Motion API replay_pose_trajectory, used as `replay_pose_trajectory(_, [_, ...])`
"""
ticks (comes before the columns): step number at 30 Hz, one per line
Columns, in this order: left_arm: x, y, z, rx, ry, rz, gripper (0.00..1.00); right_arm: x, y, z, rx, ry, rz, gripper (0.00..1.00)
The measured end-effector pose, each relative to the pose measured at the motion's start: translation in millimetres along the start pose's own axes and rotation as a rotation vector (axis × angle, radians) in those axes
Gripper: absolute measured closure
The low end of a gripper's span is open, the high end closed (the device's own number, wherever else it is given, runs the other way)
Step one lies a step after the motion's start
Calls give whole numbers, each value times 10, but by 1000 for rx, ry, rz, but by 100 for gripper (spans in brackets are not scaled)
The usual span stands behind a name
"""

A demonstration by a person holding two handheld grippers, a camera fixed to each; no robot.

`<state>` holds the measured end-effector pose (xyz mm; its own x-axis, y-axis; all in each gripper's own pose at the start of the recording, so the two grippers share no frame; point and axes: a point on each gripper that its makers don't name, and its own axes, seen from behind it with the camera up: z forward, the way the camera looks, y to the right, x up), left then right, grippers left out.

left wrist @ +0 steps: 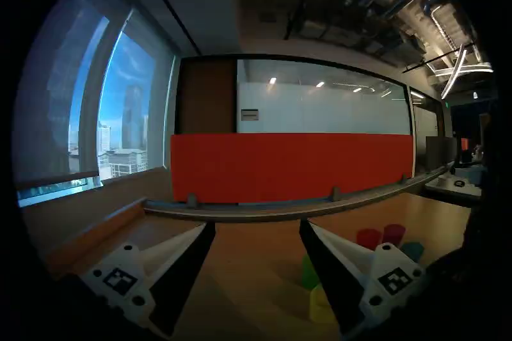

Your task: Pour water

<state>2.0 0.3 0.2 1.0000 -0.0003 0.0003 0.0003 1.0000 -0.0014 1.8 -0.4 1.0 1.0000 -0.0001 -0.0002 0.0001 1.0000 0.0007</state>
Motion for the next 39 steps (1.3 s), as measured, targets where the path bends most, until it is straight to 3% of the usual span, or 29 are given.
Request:
replay_pose_trajectory(11, [330,21,120,-44,-40,-17,2,437,-121,206,52,-11,6,1])
replay_pose_trajectory(18, [368,48,166,-85,-69,-20,2,515,-237,306,95,-22,42,1])
replay_pose_trajectory(27, [388,238,161,-190,-77,-8,2,476,-287,294,144,-39,17,1])
replay_pose_trajectory(33, [422,468,136,-305,-88,-21,2,467,-472,248,244,-47,7,1])
replay_pose_trajectory(39, [470,665,80,-420,-89,-46,2,483,-752,135,387,-46,-5,1])
